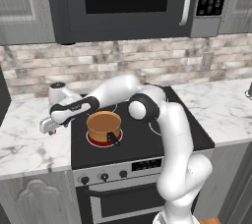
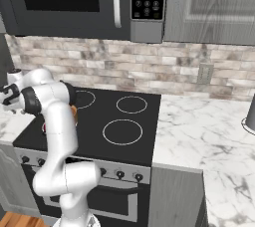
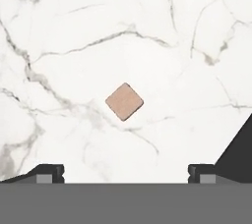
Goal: Pick up the sugar cube(s) and place them in the saucepan with hot chocolate.
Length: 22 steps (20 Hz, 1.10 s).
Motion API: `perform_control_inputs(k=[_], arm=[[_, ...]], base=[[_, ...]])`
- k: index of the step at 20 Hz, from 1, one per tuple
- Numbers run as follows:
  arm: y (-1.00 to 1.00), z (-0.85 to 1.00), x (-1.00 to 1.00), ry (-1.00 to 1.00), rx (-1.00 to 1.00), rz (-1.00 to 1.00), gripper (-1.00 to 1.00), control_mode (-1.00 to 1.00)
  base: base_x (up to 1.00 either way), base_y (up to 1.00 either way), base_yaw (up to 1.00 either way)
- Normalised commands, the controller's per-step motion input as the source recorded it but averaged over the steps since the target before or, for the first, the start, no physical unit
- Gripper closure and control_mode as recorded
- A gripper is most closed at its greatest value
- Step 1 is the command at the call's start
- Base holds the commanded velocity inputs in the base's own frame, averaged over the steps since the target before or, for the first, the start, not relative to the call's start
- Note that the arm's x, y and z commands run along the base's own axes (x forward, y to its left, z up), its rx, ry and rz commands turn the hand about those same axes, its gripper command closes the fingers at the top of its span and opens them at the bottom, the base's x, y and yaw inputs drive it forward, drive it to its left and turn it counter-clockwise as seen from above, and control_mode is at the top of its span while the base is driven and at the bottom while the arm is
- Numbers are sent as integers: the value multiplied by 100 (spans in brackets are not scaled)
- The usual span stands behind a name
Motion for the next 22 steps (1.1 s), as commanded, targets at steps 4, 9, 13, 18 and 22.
perform_control_inputs(k=[4, 9, 13, 18, 22], arm=[[3, -8, 21, 0, -2, 0, -100, -100], [1, -14, 2, 0, -1, 0, -100, -100], [1, -22, -5, 0, 0, 0, -100, -100], [2, -29, 0, -2, 0, 0, -100, -100], [14, -13, 0, -4, 0, 0, -100, -100]], base=[[0, 0, 0], [0, 0, 0], [0, 0, 0], [0, 0, 0], [0, 0, 0]])
